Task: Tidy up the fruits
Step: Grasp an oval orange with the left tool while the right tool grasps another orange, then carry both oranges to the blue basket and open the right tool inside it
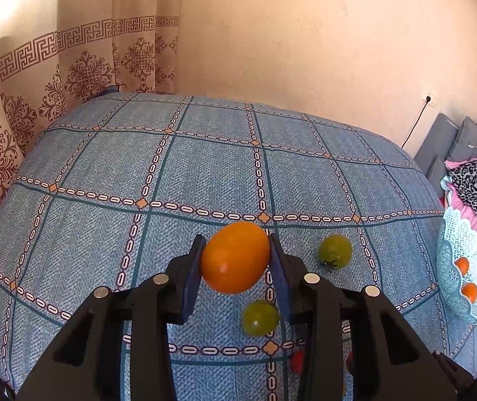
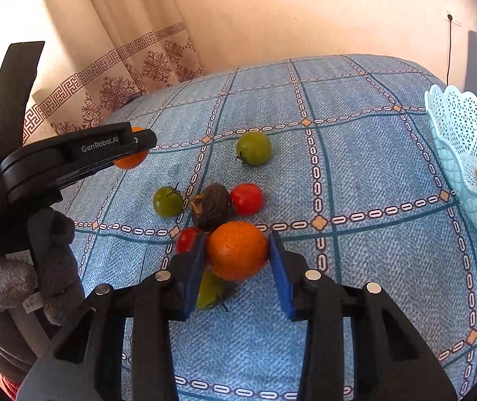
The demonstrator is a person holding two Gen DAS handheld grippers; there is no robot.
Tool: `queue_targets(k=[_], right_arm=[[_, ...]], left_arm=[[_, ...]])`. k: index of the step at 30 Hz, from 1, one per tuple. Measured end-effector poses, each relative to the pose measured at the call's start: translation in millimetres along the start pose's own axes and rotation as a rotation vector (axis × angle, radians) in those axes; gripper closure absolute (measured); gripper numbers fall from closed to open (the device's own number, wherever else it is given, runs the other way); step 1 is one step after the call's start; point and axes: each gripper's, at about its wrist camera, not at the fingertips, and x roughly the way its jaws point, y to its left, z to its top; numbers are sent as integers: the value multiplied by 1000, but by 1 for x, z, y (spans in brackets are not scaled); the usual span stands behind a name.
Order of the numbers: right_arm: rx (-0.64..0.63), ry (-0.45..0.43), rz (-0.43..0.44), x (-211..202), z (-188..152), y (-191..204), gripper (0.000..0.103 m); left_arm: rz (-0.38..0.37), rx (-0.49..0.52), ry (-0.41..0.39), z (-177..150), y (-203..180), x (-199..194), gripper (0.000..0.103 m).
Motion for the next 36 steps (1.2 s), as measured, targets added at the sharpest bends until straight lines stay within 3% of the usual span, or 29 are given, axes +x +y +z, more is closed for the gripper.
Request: queue_targets(k=[12,36], right_arm=[[24,-105,-56,-44,8,-16,64],[163,-245,-175,-115,6,-90,64]], left_arm=[[25,119,-79,-2,-42,-23,65],[-68,388,-146,-38,-156,-58,65]])
